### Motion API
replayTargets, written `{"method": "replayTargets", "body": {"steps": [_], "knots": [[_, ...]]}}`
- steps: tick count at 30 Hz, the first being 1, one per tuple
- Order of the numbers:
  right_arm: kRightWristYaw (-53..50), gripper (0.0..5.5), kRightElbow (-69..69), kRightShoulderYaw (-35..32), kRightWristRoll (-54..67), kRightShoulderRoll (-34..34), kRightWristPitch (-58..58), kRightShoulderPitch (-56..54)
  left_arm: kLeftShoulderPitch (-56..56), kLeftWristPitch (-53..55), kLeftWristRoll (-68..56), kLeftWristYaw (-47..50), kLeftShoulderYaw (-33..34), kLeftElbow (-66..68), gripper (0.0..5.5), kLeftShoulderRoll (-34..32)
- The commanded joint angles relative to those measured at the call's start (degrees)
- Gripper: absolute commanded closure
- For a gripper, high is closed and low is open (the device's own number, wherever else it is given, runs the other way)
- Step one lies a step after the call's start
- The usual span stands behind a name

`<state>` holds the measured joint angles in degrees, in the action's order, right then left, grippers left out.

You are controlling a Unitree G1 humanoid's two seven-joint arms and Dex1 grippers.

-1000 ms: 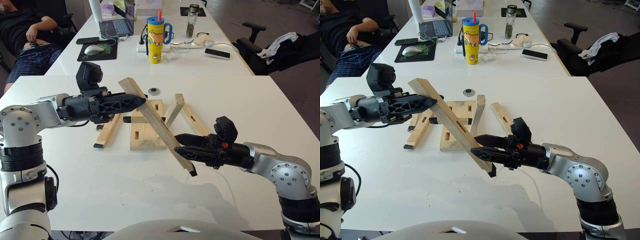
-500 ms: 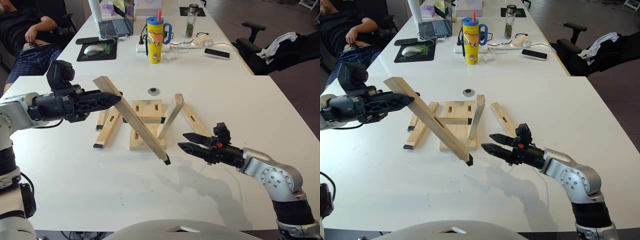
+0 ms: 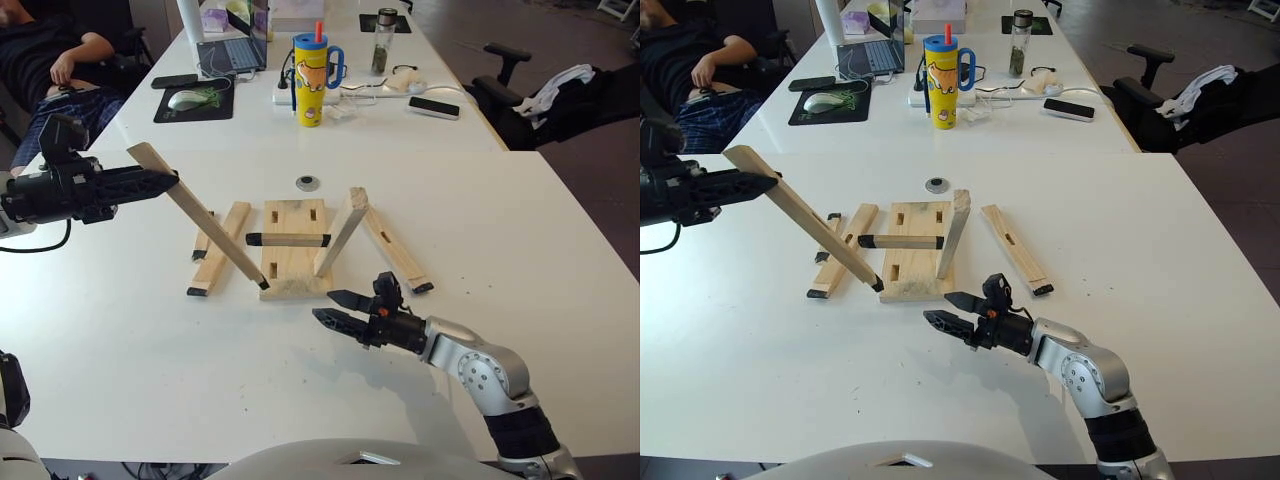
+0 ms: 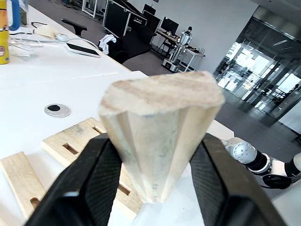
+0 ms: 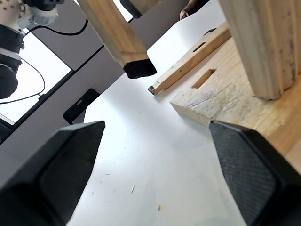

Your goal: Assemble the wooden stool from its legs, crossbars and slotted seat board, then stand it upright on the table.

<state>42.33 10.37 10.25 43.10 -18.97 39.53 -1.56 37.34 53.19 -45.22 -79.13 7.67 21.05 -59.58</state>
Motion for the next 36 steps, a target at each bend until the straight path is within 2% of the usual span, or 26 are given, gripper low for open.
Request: {"method": "replayTargets", "body": {"steps": [1,13,24,29,36], "knots": [[-0.84,1.40,-3.77,1.12,-1.57,2.43,1.60,-3.10,1.63,-2.42,3.14,-1.08,-1.28,0.19,3.42,0.81],[-2.51,1.40,-8.67,0.57,-4.02,5.33,4.94,-4.74,3.56,-9.76,7.45,2.06,0.86,3.22,3.42,6.23],[-3.37,1.40,-14.08,-5.90,-7.50,3.76,1.97,-8.20,0.48,-13.21,9.74,1.71,1.08,2.07,3.42,7.22],[-2.97,1.40,-15.47,-7.33,-8.85,2.67,0.65,-8.29,0.34,-16.11,9.85,4.13,2.51,0.80,3.42,9.87],[-4.45,1.40,-17.39,-10.04,-8.90,5.27,-0.79,-10.85,-4.06,-17.27,9.17,7.31,4.43,-5.09,3.42,12.80]]}}
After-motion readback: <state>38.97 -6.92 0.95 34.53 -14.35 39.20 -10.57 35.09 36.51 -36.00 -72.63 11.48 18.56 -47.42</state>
